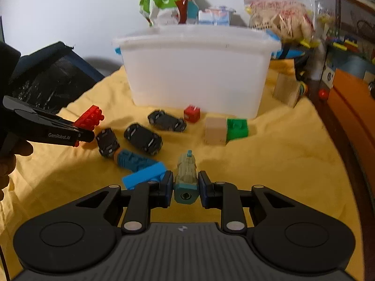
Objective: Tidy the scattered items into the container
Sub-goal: 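Drop the red brick into the bin with left gripper while right lifts figure over bin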
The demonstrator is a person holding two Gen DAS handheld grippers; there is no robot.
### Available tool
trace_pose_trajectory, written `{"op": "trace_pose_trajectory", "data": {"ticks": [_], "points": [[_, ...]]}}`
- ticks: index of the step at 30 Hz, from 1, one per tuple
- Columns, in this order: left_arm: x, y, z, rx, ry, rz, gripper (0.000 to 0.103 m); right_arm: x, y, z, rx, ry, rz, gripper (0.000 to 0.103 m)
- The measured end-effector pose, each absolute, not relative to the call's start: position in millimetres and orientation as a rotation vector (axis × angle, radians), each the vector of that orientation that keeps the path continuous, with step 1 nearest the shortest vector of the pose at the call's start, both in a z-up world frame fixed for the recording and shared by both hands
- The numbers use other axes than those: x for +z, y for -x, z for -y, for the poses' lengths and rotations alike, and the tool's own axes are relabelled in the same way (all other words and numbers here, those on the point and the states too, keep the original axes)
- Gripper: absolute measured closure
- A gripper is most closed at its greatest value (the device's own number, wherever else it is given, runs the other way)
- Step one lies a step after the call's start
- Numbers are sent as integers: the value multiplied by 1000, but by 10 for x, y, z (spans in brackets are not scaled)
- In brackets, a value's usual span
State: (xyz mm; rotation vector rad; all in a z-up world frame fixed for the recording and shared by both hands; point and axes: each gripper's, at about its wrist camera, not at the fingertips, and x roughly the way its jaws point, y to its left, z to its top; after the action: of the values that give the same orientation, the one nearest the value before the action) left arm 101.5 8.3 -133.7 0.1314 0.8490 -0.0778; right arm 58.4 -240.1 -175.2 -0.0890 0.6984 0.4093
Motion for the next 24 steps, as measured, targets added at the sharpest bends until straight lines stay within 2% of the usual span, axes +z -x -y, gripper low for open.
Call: {"op": "trace_pose_trajectory", "data": {"ticks": [5, 15, 24], "points": [[-1043, -936, -99, -87, -103, -803, 78, -1516, -625, 2494, 408, 70, -651, 77], [-109, -1114, -36, -136, -40, -701, 77, -772, -898, 2536, 452, 13, -502, 77], [103, -1727, 122, -145, 5, -743, 77, -480, -1567, 2516, 434, 1, -533, 77]]}}
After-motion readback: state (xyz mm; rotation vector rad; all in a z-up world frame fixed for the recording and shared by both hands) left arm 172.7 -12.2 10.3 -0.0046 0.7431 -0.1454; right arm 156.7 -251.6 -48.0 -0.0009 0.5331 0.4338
